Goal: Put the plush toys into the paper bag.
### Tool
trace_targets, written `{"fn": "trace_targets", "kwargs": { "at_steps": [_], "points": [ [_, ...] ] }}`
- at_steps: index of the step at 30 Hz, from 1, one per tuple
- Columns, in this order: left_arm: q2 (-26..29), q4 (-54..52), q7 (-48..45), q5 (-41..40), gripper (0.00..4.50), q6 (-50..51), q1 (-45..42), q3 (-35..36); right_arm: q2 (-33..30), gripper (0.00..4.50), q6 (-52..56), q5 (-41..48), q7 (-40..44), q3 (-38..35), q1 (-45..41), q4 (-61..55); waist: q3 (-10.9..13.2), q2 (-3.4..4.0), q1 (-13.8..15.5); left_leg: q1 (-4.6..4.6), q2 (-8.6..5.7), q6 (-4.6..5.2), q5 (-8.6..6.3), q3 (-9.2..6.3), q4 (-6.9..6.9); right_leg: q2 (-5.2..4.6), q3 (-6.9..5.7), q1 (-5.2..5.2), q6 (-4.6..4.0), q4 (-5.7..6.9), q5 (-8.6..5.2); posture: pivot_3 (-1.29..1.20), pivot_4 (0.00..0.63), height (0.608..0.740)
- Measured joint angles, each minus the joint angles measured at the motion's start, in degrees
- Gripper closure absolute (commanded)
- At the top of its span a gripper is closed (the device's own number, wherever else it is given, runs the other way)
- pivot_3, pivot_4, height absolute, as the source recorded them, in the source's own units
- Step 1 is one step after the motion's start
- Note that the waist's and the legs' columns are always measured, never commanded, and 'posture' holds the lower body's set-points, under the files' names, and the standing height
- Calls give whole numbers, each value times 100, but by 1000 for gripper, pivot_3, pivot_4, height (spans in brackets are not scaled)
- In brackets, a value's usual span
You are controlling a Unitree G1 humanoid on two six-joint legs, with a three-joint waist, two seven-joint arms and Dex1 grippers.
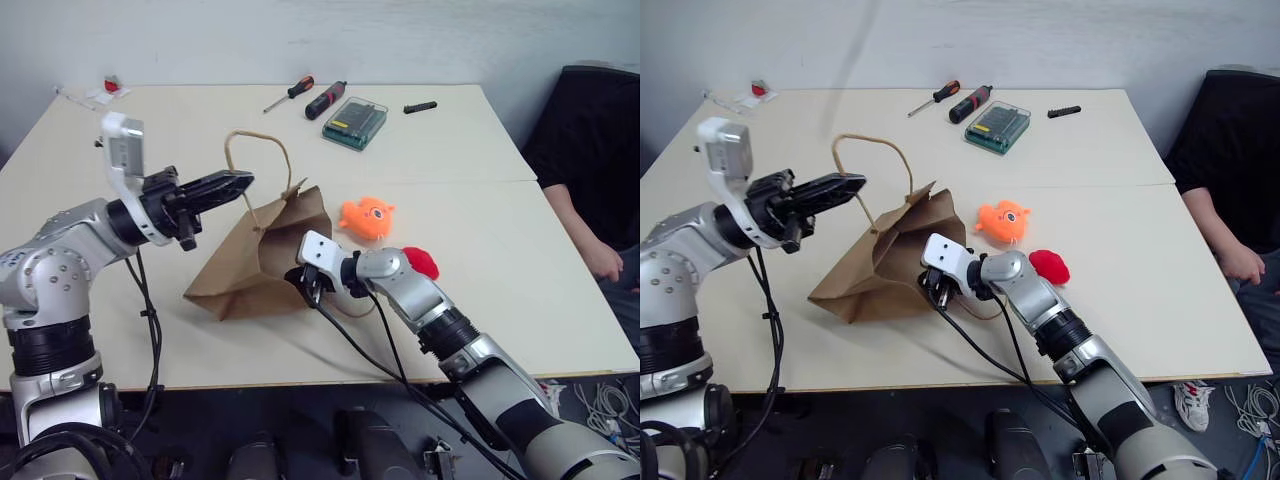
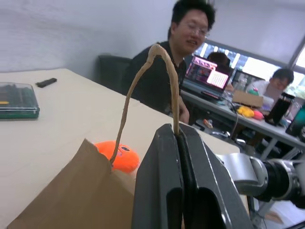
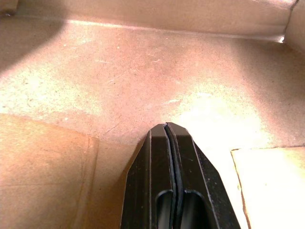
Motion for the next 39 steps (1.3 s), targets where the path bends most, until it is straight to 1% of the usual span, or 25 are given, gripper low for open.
{"fn": "trace_targets", "kwargs": {
  "at_steps": [4,7,9,12,16,20,22,23,25,28,30,33,34,37,39],
  "points": [
    [-10,-21,270,-166,4500,98,1,45,-2,4485,158,3,10,-136,93,-155,0,0,30,0,0,-1,0,0,0,1,-1,0,0,0,0,0,150,740],
    [-13,-83,307,-70,4500,40,75,-206,-6,4485,339,49,57,-289,203,-339,0,0,37,-2,0,-2,-1,0,-1,2,-2,0,0,-2,0,0,150,740],
    [-25,-79,313,1,4500,16,106,-378,-91,4485,510,209,200,-385,389,-665,2,2,38,-9,1,-4,-2,-2,-1,4,-3,-5,0,-4,0,0,150,740],
    [-28,-71,304,43,4500,-13,104,-522,-284,4485,981,644,434,-661,632,-1590,4,6,36,-18,2,-5,-2,-2,-4,6,-4,-14,0,-6,0,0,150,740],
    [11,-73,197,66,4500,-38,124,-658,-716,4485,1667,1054,433,-1202,854,-2789,4,6,37,-17,4,-9,-4,-6,-6,8,-5,-14,-4,-8,-2,0,150,740],
    [73,-70,145,79,4500,-38,204,-719,-1198,4485,2652,1662,180,-1987,1549,-3987,5,6,63,-20,1,-9,-5,-7,-9,6,-4,-13,-4,-15,-3,0,150,740],
    [67,-66,122,88,4500,-40,193,-767,-1496,4135,3009,1899,75,-2413,1822,-4444,5,6,70,-20,-1,-8,-6,-6,-10,6,-4,-13,-4,-16,-3,0,150,740],
    [74,-66,82,97,4500,-45,185,-803,-1853,3932,3279,2093,49,-2879,2149,-4799,5,6,107,-22,-1,-7,-6,-11,-13,6,-7,-12,-2,-23,-4,0,150,740],
    [97,-45,65,137,4500,-53,188,-799,-2254,3242,3630,2288,-41,-3572,2497,-5055,5,6,143,-22,-3,-6,-7,-11,-14,6,-5,-10,-1,-26,-4,0,150,740],
    [101,-47,19,151,4500,-62,192,-814,-2462,2217,4010,2624,-212,-4305,2771,-5330,5,6,120,-14,-1,-7,-6,-6,-14,13,3,-9,0,-22,-3,0,150,740],
    [102,-49,1,152,4500,-63,193,-837,-2470,1507,4119,2781,-315,-4439,2799,-5339,5,6,81,-10,0,-11,-4,-6,-16,15,3,-9,-1,-18,-3,0,150,740],
    [102,-47,-33,161,4500,-76,192,-851,-2463,445,4088,2768,-502,-4334,2632,-5027,5,6,53,-10,-1,-11,-4,-6,-16,14,4,-9,-1,-18,-3,0,150,740],
    [103,-42,-41,173,4500,-106,191,-853,-2410,106,4037,2728,-593,-4242,2443,-4775,5,6,46,-10,-1,-11,-3,-5,-15,14,5,-9,0,-18,-3,0,150,740],
    [109,-45,-55,180,4500,-135,176,-865,-2108,45,3725,2466,-852,-3793,1823,-3983,7,8,33,-9,0,-11,-3,-3,-17,15,5,-10,-1,-18,-4,0,150,740],
    [112,-53,-57,182,4500,-158,171,-872,-1836,45,3402,2115,-1079,-3377,1368,-3231,8,10,27,-10,0,-11,-3,-2,-19,15,5,-11,-2,-19,-4,0,150,740]
  ]
}}
